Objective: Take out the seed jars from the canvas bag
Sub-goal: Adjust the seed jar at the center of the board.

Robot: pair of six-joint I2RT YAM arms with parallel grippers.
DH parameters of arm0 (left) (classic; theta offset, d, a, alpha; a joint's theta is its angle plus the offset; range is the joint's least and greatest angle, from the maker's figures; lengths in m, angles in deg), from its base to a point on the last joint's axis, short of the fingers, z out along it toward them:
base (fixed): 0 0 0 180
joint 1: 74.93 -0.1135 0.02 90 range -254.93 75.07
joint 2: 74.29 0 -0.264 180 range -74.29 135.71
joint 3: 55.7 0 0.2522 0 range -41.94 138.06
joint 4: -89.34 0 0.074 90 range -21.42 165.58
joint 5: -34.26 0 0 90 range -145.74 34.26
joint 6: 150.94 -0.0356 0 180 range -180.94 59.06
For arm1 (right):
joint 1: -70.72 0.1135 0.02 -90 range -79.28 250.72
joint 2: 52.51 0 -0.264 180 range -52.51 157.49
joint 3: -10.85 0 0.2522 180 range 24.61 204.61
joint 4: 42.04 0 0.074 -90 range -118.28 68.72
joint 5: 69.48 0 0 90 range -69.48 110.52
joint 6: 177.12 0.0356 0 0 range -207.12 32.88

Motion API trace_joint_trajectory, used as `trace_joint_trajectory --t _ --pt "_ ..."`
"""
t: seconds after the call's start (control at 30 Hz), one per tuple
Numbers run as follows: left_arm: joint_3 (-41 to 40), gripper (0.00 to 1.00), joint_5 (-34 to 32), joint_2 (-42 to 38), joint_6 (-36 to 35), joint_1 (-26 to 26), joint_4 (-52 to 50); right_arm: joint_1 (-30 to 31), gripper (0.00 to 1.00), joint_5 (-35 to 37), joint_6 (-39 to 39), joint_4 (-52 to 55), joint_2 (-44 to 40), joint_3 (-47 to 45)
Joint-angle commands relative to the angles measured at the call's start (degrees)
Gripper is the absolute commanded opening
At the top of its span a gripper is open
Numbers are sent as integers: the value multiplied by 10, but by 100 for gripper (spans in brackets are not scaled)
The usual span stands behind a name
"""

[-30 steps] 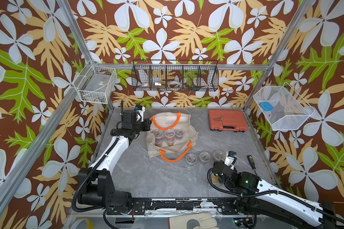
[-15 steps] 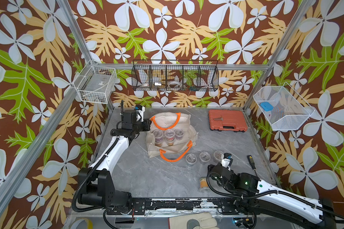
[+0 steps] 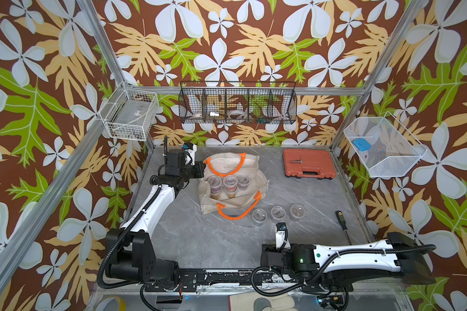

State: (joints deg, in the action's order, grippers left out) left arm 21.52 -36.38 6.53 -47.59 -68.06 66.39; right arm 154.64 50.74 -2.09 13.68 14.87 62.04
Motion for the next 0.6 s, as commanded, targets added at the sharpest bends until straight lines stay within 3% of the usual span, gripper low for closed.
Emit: trace_joint_trajectory --t 0.0,0.57 --pt "1 0 1 -5 1 0 15 1 99 8 29 -3 -23 -8" --pt "2 0 6 -5 3 1 15 23 95 -4 105 -23 17 -31"
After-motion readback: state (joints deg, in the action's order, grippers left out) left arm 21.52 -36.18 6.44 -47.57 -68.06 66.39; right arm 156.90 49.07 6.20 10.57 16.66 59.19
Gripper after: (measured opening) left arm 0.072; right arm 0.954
